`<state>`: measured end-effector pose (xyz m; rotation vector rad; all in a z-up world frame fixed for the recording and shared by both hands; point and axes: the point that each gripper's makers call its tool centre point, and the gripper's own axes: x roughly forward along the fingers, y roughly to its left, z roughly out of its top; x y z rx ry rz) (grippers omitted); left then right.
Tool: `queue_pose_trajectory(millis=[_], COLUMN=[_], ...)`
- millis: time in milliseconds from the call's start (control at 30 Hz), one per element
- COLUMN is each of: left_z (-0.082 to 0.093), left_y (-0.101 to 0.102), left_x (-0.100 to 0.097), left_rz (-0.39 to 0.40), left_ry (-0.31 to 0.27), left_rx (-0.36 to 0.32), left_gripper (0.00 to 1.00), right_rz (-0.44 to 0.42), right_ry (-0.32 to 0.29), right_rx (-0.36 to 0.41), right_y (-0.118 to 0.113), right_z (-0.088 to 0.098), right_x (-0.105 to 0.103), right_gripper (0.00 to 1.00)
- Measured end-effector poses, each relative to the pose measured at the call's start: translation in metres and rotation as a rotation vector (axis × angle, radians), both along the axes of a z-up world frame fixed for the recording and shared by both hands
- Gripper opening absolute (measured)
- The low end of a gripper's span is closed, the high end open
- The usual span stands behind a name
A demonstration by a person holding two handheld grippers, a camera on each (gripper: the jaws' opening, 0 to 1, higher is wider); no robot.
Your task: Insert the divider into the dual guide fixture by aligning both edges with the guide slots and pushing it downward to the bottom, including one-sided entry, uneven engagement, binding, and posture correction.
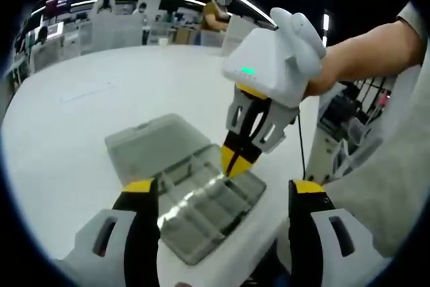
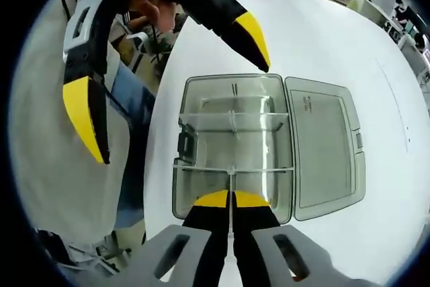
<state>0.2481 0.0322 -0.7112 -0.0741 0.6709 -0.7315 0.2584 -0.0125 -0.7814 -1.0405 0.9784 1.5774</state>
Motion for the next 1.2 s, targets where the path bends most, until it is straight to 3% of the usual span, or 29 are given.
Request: queue_pose_trajectory(millis=[1200], left_z=[0.0015], left_y=[-0.0049], left_x=[-0.0035], left_rz=[0.006], left_ry=[-0.009], left_rx=[0.0], left_gripper=[0.77], right_rz=[0.016], right_ry=[-0.042], right_rx=[-0.026], right_y=[-0.0011], right_z=[-0.0021], right_x=[-0.0005], right_gripper=[0.0])
